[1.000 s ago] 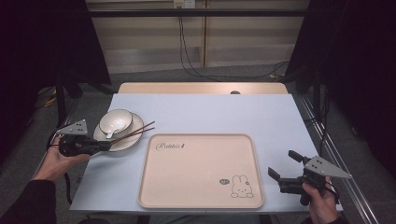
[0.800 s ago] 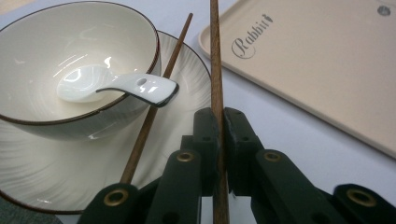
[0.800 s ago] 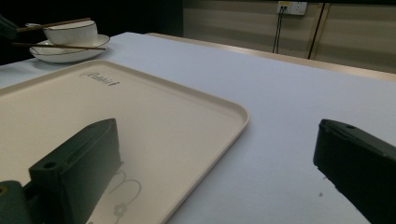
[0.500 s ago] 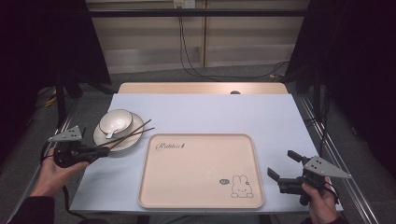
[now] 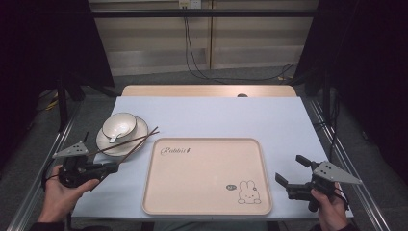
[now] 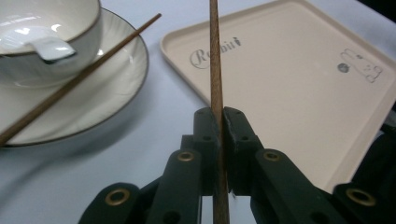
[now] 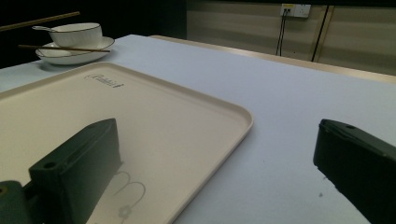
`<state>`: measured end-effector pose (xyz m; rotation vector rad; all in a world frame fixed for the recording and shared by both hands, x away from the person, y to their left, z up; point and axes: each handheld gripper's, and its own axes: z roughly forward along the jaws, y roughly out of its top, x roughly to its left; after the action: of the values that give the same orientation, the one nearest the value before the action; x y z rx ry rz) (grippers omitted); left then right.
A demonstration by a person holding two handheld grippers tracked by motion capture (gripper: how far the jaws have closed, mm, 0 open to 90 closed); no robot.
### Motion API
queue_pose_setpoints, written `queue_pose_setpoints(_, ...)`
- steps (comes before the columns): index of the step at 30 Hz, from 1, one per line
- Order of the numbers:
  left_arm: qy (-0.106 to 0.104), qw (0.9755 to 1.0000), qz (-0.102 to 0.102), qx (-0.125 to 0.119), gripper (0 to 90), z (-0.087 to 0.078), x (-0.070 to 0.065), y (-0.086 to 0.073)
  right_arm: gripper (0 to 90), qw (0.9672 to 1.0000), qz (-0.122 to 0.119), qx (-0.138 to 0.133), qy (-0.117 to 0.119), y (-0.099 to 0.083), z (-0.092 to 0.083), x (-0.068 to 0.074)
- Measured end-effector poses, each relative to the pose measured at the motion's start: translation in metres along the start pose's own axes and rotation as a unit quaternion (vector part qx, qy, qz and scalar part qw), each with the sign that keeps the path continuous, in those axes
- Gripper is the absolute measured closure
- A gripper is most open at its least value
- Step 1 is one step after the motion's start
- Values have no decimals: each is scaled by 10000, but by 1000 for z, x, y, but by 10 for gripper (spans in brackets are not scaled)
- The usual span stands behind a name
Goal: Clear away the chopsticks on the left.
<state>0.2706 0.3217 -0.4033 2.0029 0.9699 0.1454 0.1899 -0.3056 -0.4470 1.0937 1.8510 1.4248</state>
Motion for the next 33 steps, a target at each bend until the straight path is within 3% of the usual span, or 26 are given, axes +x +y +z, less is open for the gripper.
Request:
queue_pose_setpoints(4,169,9995,-246,-141,847,2,-13,-4,4,10000,-1,-5,4,0,0,0)
queue_pose_setpoints(9,380,9978,-533,-143,847,7,-29,-7,3,10000,-3,9,20,0,0,0)
queue_pose_setpoints(12,336,9971,-671,-151,846,12,-39,-7,4,10000,-27,-1,17,0,0,0)
queue_pose_setpoints(13,264,9975,-652,-96,846,15,-43,-7,3,10000,-8,10,13,0,0,0)
queue_pose_setpoints(15,326,9979,-557,-29,846,21,-53,-6,4,10000,1,7,1,0,1,0)
queue_pose_setpoints(19,368,9970,-680,-5,846,35,-67,-3,3,10000,5,14,16,0,1,0)
queue_pose_setpoints(21,457,9950,-889,-55,845,41,-68,-2,3,10000,16,14,17,0,1,1)
queue_pose_setpoints(22,617,9924,-1060,-42,846,48,-68,-2,3,10000,15,12,25,0,1,1)
queue_pose_setpoints(23,617,9924,-1060,-42,846,48,-68,-2,3,10000,15,12,25,0,1,1)
queue_pose_setpoints(26,808,9872,-1378,14,846,59,-70,-2,3,10000,-4,13,40,0,2,1)
queue_pose_setpoints(27,808,9872,-1378,14,846,59,-70,-2,3,10000,-4,13,40,0,2,1)
queue_pose_setpoints(29,920,9839,-1531,37,845,65,-71,-1,4,10000,-5,15,40,0,2,1)
queue_pose_setpoints(30,920,9839,-1531,37,845,65,-71,-1,4,10000,-5,15,40,0,2,1)
queue_pose_setpoints(33,1025,9804,-1679,91,845,71,-72,-2,4,10000,-19,25,54,0,1,1)
